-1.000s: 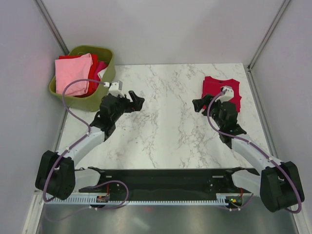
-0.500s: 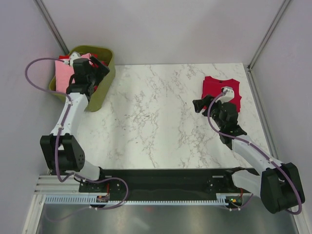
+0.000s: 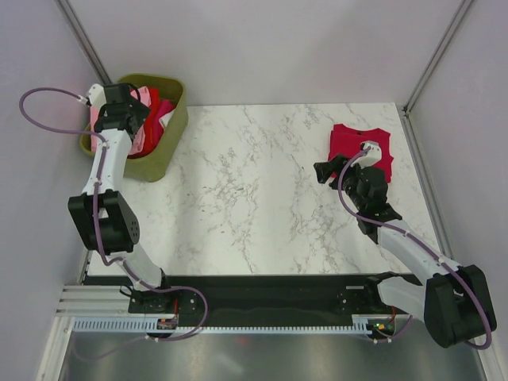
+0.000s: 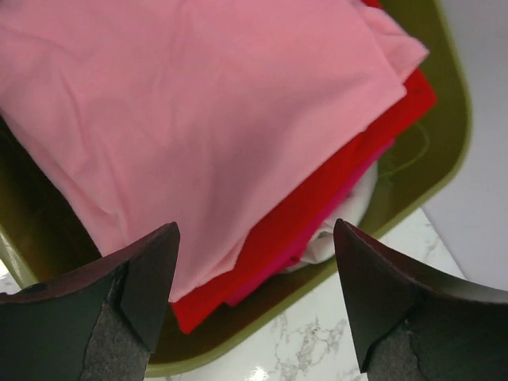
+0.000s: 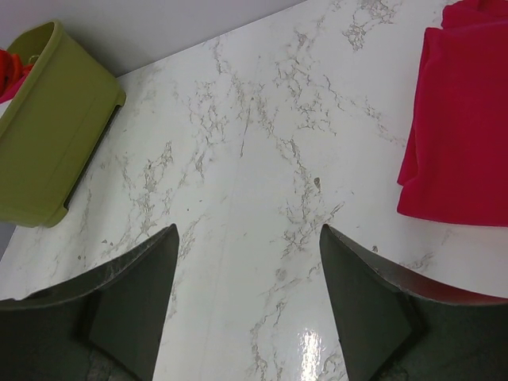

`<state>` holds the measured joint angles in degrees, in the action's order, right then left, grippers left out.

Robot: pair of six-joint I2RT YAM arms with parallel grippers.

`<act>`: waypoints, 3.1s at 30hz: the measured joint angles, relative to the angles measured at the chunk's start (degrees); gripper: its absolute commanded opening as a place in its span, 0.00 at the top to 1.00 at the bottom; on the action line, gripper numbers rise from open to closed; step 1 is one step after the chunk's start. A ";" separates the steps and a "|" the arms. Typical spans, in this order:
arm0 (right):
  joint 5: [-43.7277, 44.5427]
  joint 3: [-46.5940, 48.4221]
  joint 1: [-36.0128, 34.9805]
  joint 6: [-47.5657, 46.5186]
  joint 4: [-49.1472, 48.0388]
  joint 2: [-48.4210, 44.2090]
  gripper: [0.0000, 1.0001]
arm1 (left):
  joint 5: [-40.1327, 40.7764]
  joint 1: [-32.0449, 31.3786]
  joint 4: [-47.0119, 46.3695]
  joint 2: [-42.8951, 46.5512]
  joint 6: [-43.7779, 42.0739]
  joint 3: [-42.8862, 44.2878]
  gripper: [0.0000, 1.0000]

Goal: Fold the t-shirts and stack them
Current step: Grab the tshirt from the pile, then move the tshirt to the center of the board

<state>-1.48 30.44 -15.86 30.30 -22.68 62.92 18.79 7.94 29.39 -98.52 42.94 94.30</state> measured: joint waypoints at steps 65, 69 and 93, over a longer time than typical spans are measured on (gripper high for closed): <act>2.89 7.87 0.00 -0.33 16.31 3.54 0.48 | -12.59 -30.93 -21.73 30.08 8.22 -48.06 0.06; -1.36 12.81 0.00 -1.49 24.02 6.69 0.51 | -13.73 -36.50 -28.89 25.86 1.05 -47.17 0.08; -3.56 24.33 -12.20 -10.19 38.18 26.64 0.50 | -20.90 -44.35 -44.37 15.74 -10.64 -46.60 0.18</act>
<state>-5.04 54.76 -28.05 20.12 15.51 89.56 -2.11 -36.40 -14.98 -82.78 32.29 47.70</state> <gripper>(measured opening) 0.506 0.825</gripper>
